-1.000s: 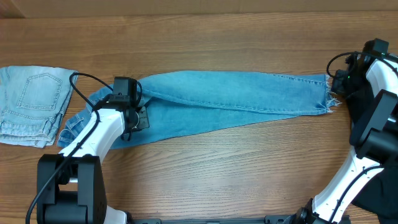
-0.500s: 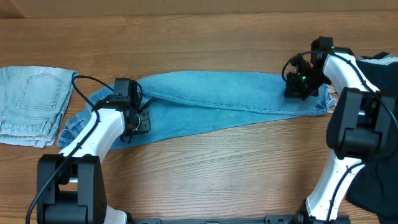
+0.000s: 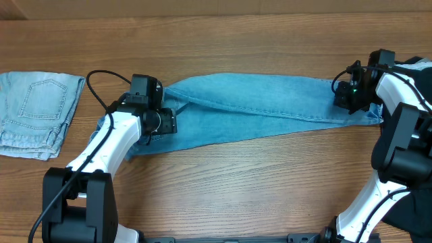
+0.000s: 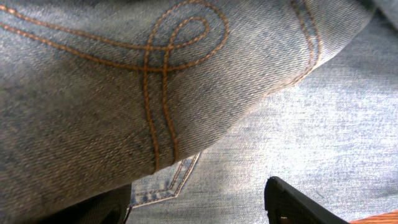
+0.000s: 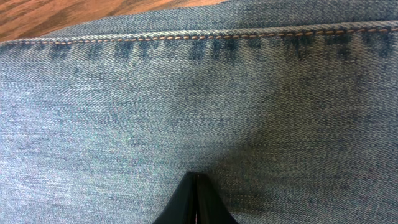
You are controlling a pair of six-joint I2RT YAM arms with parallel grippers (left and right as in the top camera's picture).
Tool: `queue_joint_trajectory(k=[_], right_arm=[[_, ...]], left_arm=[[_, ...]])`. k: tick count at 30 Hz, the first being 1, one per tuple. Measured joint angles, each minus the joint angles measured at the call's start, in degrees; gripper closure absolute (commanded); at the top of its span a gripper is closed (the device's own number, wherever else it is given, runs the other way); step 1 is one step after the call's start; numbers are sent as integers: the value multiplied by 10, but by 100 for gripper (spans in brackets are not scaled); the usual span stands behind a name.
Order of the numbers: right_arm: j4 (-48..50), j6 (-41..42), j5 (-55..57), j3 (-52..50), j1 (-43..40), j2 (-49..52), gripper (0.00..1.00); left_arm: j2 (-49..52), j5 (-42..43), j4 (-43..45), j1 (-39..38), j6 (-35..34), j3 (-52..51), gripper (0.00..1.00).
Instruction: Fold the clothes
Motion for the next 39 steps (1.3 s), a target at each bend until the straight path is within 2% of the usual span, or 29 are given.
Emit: queue_joint_trajectory(k=[2,4,7,9,12,14,15,17,20,22,24,27,29,31,32,33,34,35,37,39], right_arm=[[0,0,4,0,2,0,96],[0,0,20,0,9,-1,96],[0,0,25,0,11,-1,96],[0,0,25,0,11,-1,96],[1,0,24,0,11,-1,96],[1,0,24,0,11,-1,96],[2,0,24,0,11,-1,96],[1,0,24,0,11,-1,96],[1,0,24,0,11,-1,96],[1,0,24,0,11,-1,96],[1,0,24,0,11,-1,96],[1,0,25,0,11,-1,96],[1,0,25,0,11,-1,96],[1,0,24,0,11,-1,96],[1,0,24,0,11,-1,96],[0,0,25,0,11,-1,96],[0,0,25,0,11,-1,96],[0,0,24,0,11,-1,96],[0,0,24,0,11,-1,96],[0,0,24,0,11,-1,96]], left_arm=[[0,2,3,-5,0,0,29],[0,5,-3,-16,0,0,39],[3,3,-4,-39,4,-2,42],[18,-19,1,-42,4,-11,53],[66,-109,45,-42,9,-18,81],[76,-158,86,-47,14,-18,95],[82,-186,118,-50,23,-18,96],[102,-330,222,-30,75,-24,96],[104,-404,367,-1,171,-27,92],[104,-419,429,27,212,-29,91],[104,-422,469,66,245,-28,83],[105,-360,479,117,264,-28,78],[108,-346,526,137,270,-26,76],[109,-358,502,141,271,9,80],[110,-361,449,139,272,35,84],[110,-361,368,137,272,73,95],[110,-353,293,133,269,103,96],[111,-325,197,129,250,143,96],[113,-248,64,132,196,208,96],[113,-159,34,144,151,256,96]])
